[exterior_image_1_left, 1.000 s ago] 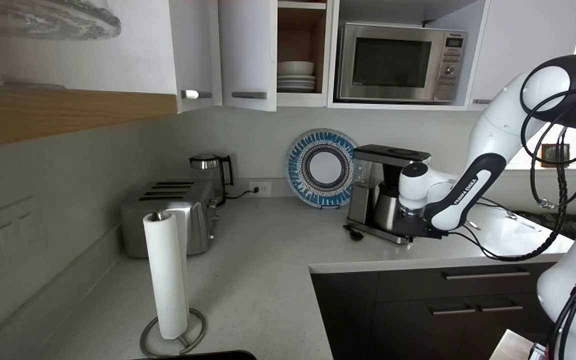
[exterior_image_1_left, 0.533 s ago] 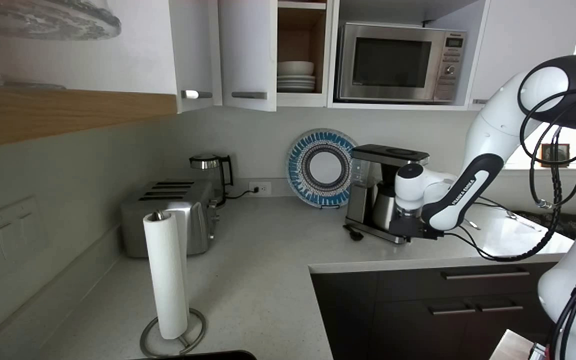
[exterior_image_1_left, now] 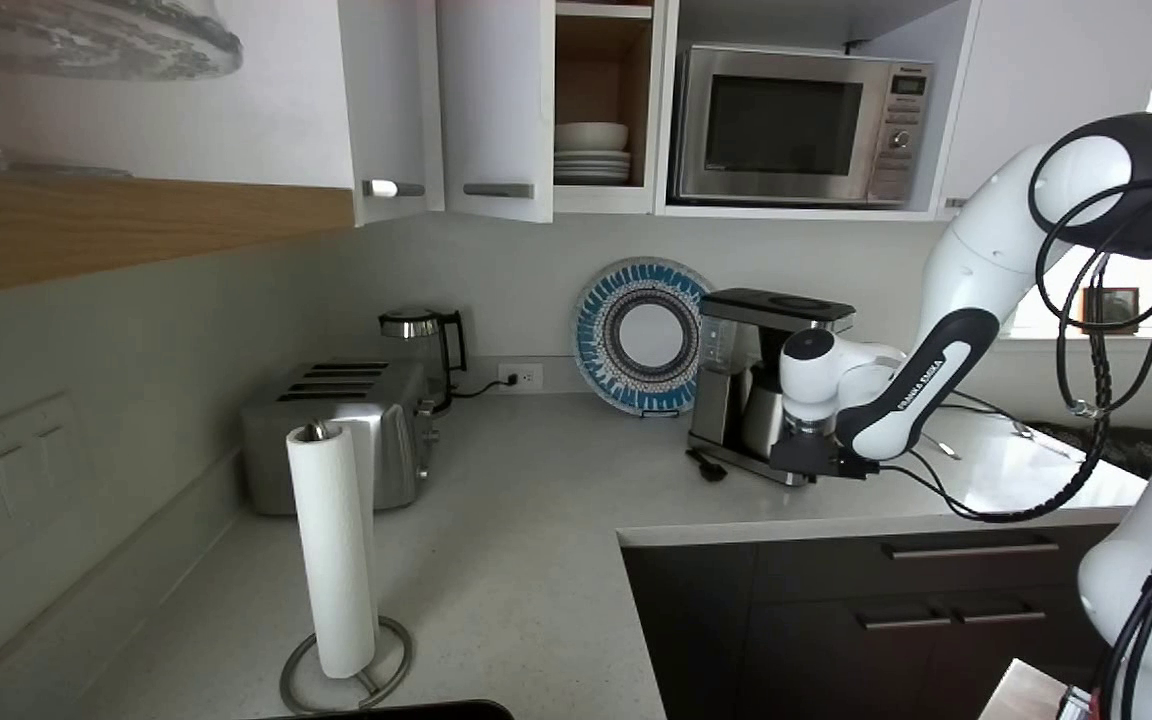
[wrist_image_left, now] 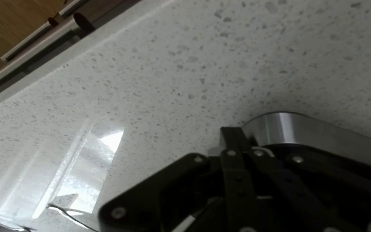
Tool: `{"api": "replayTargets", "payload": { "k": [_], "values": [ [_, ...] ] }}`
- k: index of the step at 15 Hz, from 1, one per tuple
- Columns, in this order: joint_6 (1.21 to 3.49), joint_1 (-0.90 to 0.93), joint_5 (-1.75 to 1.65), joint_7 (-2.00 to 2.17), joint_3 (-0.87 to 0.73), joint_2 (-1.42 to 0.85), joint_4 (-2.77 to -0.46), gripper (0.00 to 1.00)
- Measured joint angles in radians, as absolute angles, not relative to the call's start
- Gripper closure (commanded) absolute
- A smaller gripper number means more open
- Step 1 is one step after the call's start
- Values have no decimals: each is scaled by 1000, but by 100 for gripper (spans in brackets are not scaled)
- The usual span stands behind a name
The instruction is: Rotate the coffee maker clockwise once
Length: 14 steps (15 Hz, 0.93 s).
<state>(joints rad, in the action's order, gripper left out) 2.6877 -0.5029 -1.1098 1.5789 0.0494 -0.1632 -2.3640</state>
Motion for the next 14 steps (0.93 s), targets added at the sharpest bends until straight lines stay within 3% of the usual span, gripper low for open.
{"api": "replayTargets", "payload": {
  "k": [14],
  "values": [
    [2630,-241,-1108,1600,-155,-195,-2323,100]
  ]
}}
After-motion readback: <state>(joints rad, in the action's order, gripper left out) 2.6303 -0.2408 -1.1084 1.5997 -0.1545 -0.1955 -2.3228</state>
